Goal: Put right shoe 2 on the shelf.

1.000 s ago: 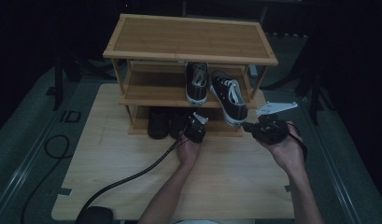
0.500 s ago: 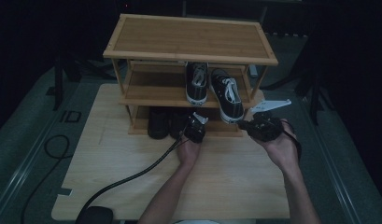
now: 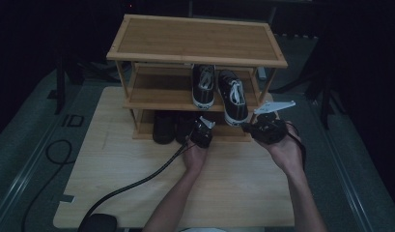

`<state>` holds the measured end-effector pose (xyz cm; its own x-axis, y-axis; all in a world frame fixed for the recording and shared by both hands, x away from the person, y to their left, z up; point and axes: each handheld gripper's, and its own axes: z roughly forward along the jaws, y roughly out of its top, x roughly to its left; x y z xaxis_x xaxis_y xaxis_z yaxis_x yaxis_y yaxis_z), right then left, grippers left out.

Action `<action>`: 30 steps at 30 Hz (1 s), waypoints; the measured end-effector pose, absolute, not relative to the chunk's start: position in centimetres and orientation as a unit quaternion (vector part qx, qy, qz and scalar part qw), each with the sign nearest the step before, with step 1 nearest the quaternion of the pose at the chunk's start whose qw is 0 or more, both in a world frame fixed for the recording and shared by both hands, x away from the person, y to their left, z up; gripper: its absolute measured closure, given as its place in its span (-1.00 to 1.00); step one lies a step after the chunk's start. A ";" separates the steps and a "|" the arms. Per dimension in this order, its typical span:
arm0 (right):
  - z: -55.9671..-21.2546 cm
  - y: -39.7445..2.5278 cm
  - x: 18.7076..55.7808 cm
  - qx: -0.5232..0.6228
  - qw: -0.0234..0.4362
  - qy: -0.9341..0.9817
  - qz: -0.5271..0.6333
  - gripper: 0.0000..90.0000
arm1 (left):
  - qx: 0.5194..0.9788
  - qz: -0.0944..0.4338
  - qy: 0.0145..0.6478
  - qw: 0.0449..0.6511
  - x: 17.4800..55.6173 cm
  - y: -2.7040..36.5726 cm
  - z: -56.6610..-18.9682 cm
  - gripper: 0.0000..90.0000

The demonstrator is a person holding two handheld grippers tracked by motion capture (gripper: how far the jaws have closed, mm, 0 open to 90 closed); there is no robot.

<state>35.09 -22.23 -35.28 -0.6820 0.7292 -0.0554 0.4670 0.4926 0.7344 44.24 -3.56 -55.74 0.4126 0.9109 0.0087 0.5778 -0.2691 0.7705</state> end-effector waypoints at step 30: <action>-35.6 -21.0 37.5 0.357 0.185 0.845 0.351 1.00 | 0.761 0.233 0.489 0.357 44.3 -3.6 -55.8 1.00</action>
